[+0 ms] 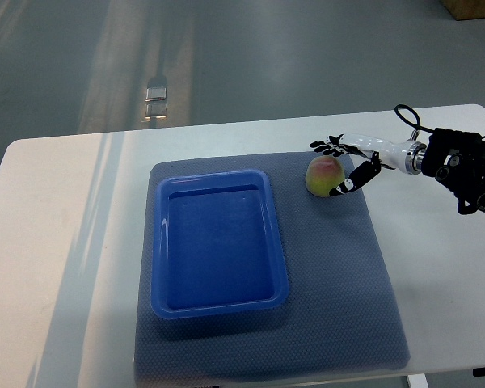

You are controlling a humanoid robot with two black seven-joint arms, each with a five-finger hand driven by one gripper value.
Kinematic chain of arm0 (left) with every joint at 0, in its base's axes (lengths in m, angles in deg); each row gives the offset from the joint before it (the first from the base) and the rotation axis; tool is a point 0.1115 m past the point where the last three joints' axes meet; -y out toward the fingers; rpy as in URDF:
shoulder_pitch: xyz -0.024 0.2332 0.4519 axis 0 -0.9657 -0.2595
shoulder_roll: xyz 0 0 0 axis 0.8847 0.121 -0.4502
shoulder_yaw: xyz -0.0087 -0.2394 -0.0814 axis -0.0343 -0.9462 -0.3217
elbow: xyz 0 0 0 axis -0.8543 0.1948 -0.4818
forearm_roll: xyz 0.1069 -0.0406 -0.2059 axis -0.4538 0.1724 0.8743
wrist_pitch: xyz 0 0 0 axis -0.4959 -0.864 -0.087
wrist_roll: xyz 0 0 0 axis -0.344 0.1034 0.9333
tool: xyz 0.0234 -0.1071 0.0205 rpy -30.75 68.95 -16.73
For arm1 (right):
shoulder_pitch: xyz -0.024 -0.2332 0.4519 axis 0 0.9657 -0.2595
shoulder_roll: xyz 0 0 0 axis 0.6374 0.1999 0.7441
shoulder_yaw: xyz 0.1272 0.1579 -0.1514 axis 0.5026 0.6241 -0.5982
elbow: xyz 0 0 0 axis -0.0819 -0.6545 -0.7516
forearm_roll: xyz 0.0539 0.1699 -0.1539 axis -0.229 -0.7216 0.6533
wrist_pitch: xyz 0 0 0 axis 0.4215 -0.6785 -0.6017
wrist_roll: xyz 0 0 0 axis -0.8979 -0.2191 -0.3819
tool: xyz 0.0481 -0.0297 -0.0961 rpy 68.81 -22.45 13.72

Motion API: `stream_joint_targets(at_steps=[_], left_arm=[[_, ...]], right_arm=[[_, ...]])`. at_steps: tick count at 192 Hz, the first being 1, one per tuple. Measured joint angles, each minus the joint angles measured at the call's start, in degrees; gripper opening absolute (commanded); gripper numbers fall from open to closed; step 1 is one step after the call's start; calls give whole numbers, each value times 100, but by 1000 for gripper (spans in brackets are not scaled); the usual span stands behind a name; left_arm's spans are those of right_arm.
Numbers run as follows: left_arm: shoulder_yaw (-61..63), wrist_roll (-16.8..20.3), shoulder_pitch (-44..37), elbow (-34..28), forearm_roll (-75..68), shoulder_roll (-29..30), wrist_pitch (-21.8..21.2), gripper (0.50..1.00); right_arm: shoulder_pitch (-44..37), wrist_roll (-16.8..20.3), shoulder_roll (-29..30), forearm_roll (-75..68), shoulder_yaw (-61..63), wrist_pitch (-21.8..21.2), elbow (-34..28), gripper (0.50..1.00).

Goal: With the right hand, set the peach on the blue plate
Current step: 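Reach the right hand forward to the peach beside the blue tray, then close the right hand fingers around the peach and lift it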

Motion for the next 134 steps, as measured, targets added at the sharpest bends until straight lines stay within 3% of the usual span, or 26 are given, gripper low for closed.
stream_joint_targets(at_steps=[41,92,107,134], left_arm=[[0,0,1,0,-3,0,0,1000],[1,0,1,0,-3,0,0,1000],[1,0,1,0,-3,0,0,1000],[1,0,1,0,-3,0,0,1000]], right_arm=[[-60,60,16,17,-254,282,32,905],[-96,91,31,10,-443,325,38,901],[-102,104,36,9,-445,331,38,866],[-136,141,50,9,-446,333,38,754]])
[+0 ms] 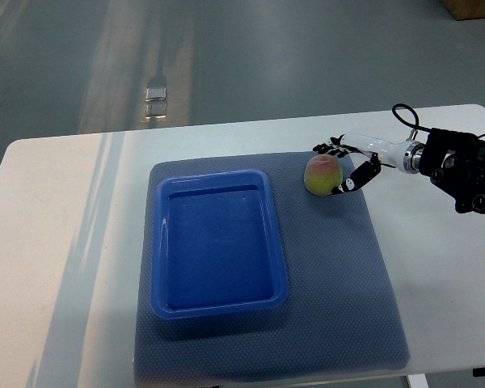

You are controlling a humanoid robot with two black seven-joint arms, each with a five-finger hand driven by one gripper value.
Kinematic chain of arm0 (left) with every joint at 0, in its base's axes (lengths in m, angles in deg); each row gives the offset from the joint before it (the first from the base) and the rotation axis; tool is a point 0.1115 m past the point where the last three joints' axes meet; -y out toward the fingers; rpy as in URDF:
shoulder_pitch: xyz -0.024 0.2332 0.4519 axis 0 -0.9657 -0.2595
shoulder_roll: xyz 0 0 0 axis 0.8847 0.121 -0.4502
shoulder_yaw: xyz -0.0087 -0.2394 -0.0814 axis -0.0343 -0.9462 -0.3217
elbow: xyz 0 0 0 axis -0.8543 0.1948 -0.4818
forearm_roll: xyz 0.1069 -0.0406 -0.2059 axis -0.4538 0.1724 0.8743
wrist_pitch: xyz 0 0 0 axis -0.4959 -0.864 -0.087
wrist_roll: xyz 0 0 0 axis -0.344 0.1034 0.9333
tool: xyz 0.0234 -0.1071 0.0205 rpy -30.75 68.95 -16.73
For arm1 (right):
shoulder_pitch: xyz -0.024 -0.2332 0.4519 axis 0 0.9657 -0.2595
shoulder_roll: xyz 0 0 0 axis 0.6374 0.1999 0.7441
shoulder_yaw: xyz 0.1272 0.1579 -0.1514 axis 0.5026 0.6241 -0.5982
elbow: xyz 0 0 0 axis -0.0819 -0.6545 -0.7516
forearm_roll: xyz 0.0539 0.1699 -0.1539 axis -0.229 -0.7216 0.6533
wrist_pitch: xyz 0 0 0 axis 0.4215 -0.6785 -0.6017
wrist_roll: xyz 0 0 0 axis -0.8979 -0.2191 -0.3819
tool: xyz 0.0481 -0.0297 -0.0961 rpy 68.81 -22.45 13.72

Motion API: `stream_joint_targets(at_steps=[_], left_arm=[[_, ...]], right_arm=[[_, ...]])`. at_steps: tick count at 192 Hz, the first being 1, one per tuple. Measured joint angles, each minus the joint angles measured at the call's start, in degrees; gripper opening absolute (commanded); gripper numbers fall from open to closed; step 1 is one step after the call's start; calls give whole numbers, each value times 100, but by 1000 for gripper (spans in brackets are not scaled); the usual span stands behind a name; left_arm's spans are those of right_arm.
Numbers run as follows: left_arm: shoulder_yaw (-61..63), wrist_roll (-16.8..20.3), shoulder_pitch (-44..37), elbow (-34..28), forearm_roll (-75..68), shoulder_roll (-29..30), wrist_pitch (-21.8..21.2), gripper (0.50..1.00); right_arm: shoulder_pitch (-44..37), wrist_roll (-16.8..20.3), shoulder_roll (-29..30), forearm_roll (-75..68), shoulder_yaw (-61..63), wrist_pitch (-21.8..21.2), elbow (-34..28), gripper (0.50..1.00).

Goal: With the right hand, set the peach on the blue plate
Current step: 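Close the right hand fingers around the peach and lift it, then carry the peach with the right hand over the blue tray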

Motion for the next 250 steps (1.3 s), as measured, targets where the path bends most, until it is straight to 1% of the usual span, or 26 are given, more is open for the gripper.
stream_joint_targets(at_steps=[7,8,9,10,14,16,19,36,66,144,187,188,197,202,212,218,219,227,238,239,250], left_arm=[[0,0,0,0,0,0,0,1000],[0,0,0,0,0,0,0,1000],[0,0,0,0,0,0,0,1000],[0,0,0,0,0,0,0,1000],[0,0,0,0,0,0,0,1000],[0,0,0,0,0,0,0,1000],[0,0,0,0,0,0,0,1000],[5,0,0,0,0,0,0,1000],[7,0,7,8,1,0,0,1000],[7,0,17,0,10,0,0,1000],[8,0,16,-1,10,0,0,1000],[8,0,16,-1,10,0,0,1000],[8,0,16,-1,10,0,0,1000],[8,-1,16,-1,10,0,0,1000],[7,0,19,-1,10,0,0,1000],[7,0,19,-1,10,0,0,1000],[7,0,18,-1,10,0,0,1000],[6,0,18,-1,10,0,0,1000],[1,0,18,-1,10,0,0,1000],[1,0,17,-1,10,0,0,1000],[-2,-1,17,-1,10,0,0,1000]], right_arm=[[-1,9,1,0,0,0,0,754],[-1,10,1,0,0,0,0,667],[-2,11,1,0,0,0,0,666],[-2,12,1,0,0,0,0,652],[-2,14,1,0,0,0,0,635],[-3,15,1,0,0,0,0,635],[-4,17,2,0,0,-1,0,617],[-13,20,2,0,0,-5,0,590],[-49,20,15,-18,15,-5,0,588],[-609,-41,332,-114,56,-56,-47,586],[-786,-44,964,-109,37,-67,-51,594],[-788,-45,978,-109,37,-66,-51,605],[-796,-49,1092,-103,34,-60,-53,617],[-801,-49,1199,-88,27,-48,-51,633],[-802,-51,1399,-52,13,-43,-56,646],[-802,-51,1490,-36,4,-41,-54,670],[-802,-51,1503,-33,3,-40,-53,680],[-802,-51,1604,-13,-12,-35,-51,701],[-799,-52,1715,12,-89,-28,-48,701],[-798,-52,1721,14,-96,-28,-47,749],[-784,-52,1780,28,-186,-27,-46,772]])
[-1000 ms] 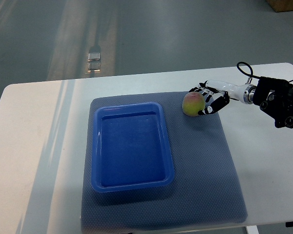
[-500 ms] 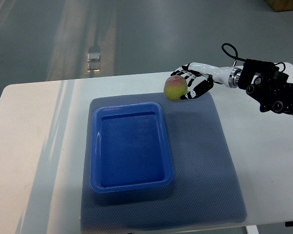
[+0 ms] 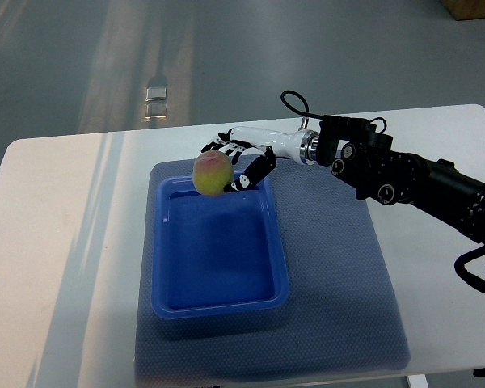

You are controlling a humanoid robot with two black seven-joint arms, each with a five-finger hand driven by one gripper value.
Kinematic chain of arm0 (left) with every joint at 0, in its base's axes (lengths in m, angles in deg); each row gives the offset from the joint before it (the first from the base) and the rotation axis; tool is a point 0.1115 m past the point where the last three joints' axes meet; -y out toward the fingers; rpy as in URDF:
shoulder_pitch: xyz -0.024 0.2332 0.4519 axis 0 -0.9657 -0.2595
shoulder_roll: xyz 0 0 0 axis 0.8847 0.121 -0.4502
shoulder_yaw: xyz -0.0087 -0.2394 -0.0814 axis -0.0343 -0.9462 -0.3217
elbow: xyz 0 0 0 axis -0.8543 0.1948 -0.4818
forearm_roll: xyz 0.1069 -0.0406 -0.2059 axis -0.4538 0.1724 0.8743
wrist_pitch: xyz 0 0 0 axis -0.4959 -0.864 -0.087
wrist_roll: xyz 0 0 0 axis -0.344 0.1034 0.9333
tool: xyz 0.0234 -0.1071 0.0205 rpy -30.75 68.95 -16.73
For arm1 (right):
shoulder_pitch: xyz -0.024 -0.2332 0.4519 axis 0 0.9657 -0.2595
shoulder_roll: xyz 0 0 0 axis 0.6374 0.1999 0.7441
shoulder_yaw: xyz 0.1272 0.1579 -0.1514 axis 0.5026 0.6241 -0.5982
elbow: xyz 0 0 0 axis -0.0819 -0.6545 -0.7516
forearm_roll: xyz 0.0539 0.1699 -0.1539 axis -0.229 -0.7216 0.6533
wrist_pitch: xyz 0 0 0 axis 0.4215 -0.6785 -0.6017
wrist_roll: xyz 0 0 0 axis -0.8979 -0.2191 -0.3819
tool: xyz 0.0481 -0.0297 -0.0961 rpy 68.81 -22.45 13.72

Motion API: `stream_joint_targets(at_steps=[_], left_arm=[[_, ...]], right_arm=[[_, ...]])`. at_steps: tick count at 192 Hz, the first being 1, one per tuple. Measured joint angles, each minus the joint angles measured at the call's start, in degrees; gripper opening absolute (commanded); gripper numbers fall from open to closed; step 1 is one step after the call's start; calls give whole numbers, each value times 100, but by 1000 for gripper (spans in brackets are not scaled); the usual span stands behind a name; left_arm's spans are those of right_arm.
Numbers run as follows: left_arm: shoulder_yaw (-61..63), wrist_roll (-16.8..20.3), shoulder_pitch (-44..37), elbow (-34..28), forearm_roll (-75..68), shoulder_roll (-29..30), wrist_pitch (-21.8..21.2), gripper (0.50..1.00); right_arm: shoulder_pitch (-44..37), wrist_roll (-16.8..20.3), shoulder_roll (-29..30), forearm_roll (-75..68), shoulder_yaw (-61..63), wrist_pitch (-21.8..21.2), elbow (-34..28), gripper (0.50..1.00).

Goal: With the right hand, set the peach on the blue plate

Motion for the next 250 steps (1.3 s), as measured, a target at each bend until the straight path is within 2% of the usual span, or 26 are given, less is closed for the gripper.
stream_joint_targets(at_steps=[29,41,48,60,120,197,231,250], left_arm=[[-1,1,1,0,0,0,0,1000],[-1,1,1,0,0,0,0,1000],[-1,0,0,0,0,0,0,1000],[-1,1,0,0,-1,0,0,1000],[-1,1,1,2,-2,0,0,1000],[9,1,0,17,-11,0,0,1000],[5,0,-5,11,-11,0,0,1000],[0,-1,-3,10,-11,0,0,1000]], right_arm=[[44,0,104,15,-337,-1,3,834],[48,0,108,15,-396,-4,3,870],[53,0,111,16,-414,-6,3,909],[57,0,112,15,-426,-14,3,928],[58,0,67,-83,-326,-43,15,930],[476,50,-798,-1472,601,-73,64,928],[783,202,-815,-2887,1116,203,451,928],[1058,366,-765,-3821,1398,767,645,928]])
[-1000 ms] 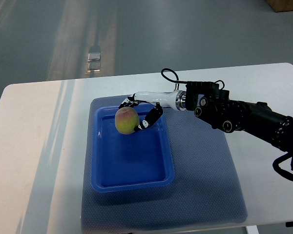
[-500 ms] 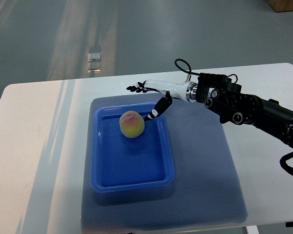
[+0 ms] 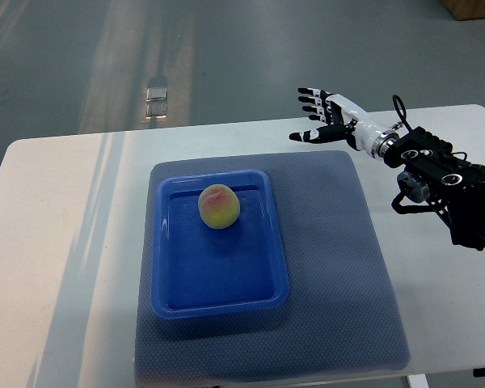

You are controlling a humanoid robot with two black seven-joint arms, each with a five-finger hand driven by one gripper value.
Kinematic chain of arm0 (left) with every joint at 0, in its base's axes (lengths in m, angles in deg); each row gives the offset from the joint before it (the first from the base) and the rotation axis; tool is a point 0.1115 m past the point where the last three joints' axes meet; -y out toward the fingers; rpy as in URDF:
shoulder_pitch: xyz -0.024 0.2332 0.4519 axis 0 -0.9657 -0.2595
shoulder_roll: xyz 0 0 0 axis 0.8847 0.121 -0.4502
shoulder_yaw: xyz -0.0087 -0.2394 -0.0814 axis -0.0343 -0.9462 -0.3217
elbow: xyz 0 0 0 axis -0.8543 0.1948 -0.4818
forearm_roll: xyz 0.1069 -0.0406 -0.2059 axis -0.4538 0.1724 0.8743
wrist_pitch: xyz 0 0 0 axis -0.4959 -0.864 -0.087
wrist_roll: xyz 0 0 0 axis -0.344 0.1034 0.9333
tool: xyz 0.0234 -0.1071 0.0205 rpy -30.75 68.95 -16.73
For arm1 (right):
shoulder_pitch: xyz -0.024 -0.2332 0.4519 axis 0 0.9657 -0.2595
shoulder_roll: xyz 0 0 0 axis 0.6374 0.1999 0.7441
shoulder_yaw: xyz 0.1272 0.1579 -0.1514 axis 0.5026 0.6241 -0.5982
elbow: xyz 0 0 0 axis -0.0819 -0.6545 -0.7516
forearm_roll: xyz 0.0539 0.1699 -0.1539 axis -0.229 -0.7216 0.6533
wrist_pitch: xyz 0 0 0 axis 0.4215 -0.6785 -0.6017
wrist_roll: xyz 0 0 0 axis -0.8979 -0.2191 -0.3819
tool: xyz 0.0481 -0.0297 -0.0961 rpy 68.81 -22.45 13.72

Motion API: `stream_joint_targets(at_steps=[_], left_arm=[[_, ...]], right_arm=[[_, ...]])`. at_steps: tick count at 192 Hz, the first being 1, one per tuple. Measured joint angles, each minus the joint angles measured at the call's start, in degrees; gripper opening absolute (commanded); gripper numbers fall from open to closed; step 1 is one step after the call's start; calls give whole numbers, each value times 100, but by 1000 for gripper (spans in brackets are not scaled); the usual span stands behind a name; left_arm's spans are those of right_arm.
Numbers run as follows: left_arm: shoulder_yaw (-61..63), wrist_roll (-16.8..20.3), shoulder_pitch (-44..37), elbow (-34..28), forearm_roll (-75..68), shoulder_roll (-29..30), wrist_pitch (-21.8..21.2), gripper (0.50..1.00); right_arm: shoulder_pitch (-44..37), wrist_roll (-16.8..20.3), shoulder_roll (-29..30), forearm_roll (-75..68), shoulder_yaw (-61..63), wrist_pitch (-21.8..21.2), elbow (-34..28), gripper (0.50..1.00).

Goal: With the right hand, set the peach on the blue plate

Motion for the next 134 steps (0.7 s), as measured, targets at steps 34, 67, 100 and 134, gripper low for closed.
stream_joint_targets(at_steps=[34,67,100,134], left_arm=[[-1,1,2,4,0,0,0,1000],[-1,1,-3,8,0,0,0,1000],[8,1,-2,8,2,0,0,1000],[8,1,2,13,2,0,0,1000]], right_arm=[[274,157,22,-1413,136,642,48,928],[371,212,13,-1968,141,677,43,928],[429,294,16,-2265,149,683,42,930],[441,256,16,-2297,150,706,42,930]])
